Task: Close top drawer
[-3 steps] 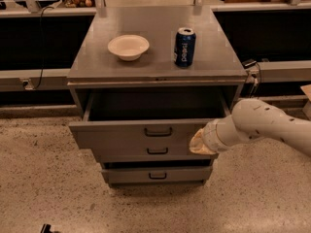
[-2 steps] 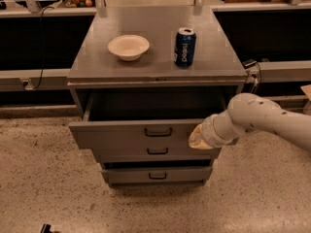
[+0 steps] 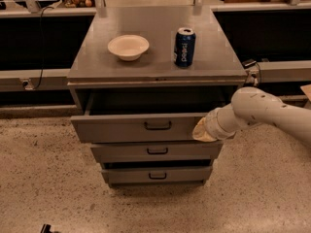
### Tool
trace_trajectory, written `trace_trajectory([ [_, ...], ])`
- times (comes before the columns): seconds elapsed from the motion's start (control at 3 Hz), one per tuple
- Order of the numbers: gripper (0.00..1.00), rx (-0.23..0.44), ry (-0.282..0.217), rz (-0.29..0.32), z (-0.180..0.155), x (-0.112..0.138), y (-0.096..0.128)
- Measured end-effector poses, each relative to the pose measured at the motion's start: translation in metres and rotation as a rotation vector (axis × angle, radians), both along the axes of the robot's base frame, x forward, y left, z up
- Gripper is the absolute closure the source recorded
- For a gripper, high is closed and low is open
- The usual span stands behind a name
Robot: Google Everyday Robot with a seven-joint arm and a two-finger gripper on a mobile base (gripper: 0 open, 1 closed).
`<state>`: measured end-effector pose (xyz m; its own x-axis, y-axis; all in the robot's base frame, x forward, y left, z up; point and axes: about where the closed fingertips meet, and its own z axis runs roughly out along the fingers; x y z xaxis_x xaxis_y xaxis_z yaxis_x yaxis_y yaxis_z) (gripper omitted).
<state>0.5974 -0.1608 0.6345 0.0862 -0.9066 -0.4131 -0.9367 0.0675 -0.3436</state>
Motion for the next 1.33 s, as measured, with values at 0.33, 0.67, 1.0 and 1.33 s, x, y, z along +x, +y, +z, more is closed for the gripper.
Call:
trace_trajectory([
  [0.33, 1.0, 0.011, -0.041, -0.014, 0.006, 0.028, -0.004],
  [0.67, 1.0, 0.012, -0.043, -0.014, 0.007, 0.029, -0.004],
  [1.0, 1.0, 0.015, -0.082, -0.02, 0.016, 0.054, -0.002],
  [1.33, 1.0, 0.015, -0.082, -0.02, 0.016, 0.054, -0.002],
])
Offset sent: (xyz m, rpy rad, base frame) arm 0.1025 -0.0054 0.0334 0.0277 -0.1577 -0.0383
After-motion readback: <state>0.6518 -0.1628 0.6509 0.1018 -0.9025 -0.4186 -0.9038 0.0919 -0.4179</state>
